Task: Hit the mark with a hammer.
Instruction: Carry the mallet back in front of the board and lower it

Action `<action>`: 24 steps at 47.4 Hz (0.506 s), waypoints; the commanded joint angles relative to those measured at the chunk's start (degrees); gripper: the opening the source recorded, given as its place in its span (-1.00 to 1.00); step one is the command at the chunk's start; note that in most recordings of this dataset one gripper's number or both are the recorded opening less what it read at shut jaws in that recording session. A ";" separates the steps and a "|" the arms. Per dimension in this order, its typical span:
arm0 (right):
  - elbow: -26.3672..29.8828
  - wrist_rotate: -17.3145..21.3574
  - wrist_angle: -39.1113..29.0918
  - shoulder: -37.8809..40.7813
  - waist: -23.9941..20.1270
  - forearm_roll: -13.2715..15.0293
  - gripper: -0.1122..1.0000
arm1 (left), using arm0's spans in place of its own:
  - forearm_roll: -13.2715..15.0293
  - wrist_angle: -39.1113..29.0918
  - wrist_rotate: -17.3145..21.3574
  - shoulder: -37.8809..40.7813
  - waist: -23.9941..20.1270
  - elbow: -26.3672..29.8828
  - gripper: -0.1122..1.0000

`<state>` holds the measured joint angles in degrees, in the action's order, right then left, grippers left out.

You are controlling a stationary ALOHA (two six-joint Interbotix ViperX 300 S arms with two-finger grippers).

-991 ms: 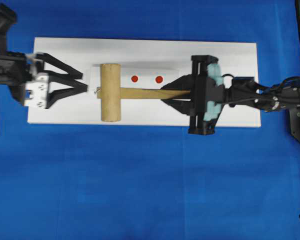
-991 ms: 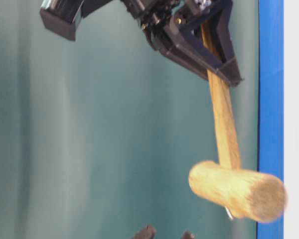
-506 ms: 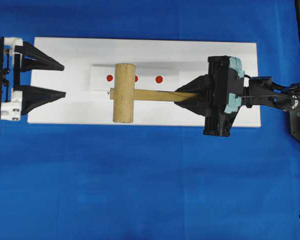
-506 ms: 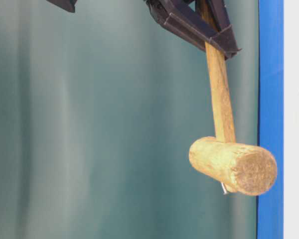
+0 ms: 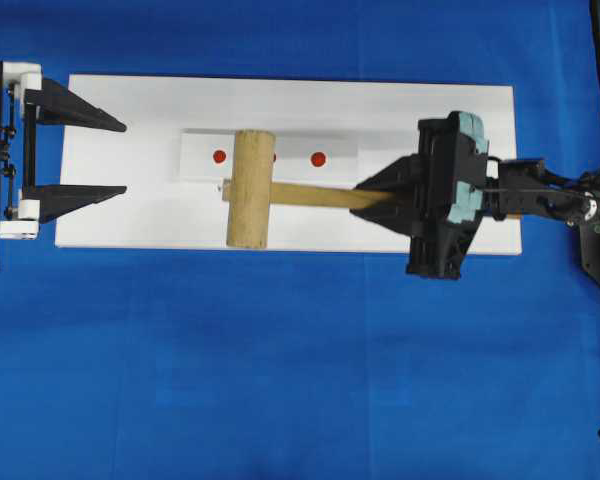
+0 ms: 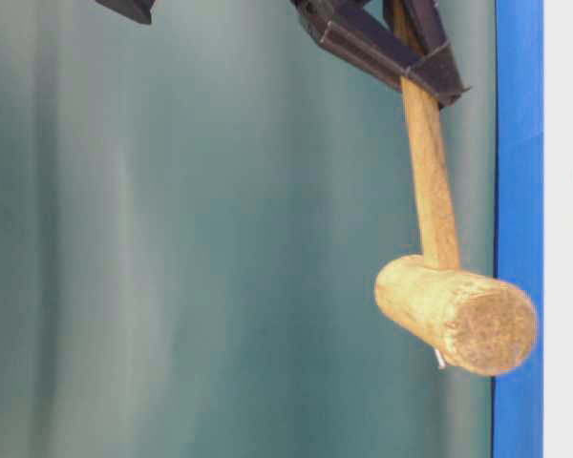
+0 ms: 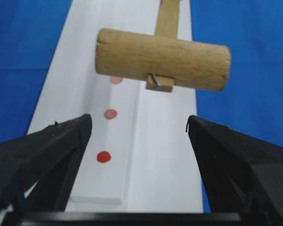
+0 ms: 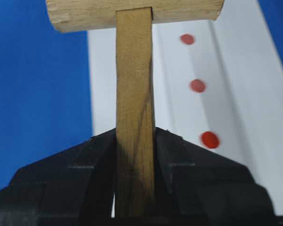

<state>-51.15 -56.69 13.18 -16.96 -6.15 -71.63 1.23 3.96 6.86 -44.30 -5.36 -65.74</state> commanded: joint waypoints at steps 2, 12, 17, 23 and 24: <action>2.55 0.09 1.49 0.70 -4.57 -3.16 -0.65 | -0.09 0.62 0.00 -0.26 -0.18 0.44 0.63; 5.62 0.09 8.17 4.66 -14.06 -9.05 -0.65 | -0.09 0.53 0.09 -0.97 -1.23 -0.09 0.63; 7.47 0.09 11.16 7.29 -18.54 -12.30 -0.65 | -0.09 0.44 0.00 -1.58 -1.58 -0.35 0.63; 9.32 0.09 13.18 10.20 -21.62 -14.94 -0.65 | -0.09 0.44 0.00 -2.37 -1.58 -0.62 0.63; 9.58 0.09 13.27 10.63 -21.97 -15.29 -0.65 | -0.09 0.44 0.00 -2.55 -1.58 -0.62 0.63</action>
<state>-44.03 -56.69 25.05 -6.86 -26.98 -85.87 1.23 4.04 6.77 -46.41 -6.77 -66.88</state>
